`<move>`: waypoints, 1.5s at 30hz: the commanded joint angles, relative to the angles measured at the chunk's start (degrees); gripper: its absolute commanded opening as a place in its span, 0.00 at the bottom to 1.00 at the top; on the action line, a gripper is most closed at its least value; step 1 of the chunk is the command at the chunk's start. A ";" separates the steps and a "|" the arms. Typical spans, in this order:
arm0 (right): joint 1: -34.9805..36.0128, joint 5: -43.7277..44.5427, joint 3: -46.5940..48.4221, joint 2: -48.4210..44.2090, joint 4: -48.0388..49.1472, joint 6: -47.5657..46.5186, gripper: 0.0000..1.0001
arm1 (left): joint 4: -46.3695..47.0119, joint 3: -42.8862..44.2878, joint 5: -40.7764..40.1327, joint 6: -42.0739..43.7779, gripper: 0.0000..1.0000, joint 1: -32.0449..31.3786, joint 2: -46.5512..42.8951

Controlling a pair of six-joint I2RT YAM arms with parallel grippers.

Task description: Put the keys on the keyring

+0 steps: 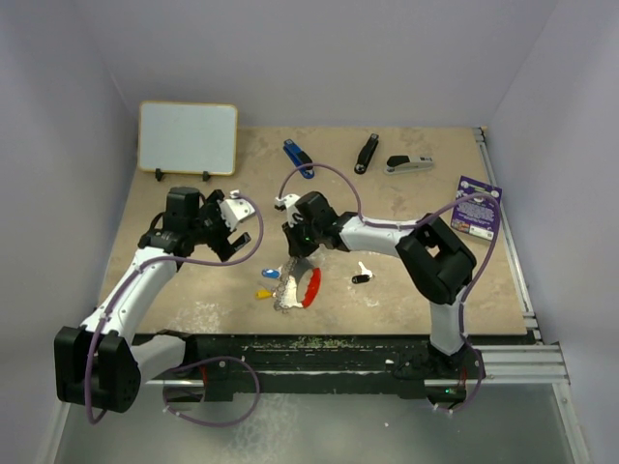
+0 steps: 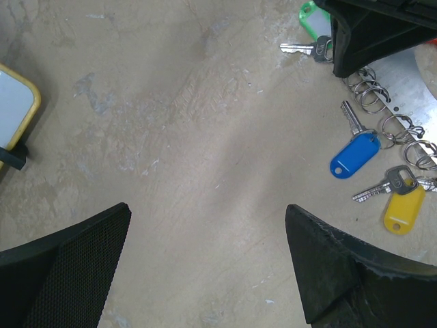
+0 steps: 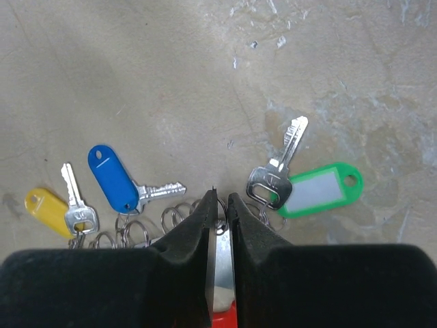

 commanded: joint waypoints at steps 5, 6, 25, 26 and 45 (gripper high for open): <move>0.32 -0.83 -2.65 -6.62 -2.08 0.05 0.11 | 3.12 -1.20 1.56 -0.90 0.98 0.33 0.00; 0.36 -1.21 -2.87 -6.87 -2.27 0.12 0.11 | 3.12 -1.40 1.58 -0.93 0.98 0.31 -0.08; 0.45 2.42 -0.34 -6.64 -2.24 0.39 0.15 | 3.98 -1.76 2.57 -1.28 0.98 0.32 0.50; 0.33 2.53 -0.06 -6.46 -2.41 0.19 0.15 | 4.12 -1.75 2.50 -1.28 0.98 0.33 0.52; 0.36 1.05 1.87 -0.36 -5.50 -0.21 0.20 | 5.29 -2.89 2.61 -0.98 0.98 0.37 1.04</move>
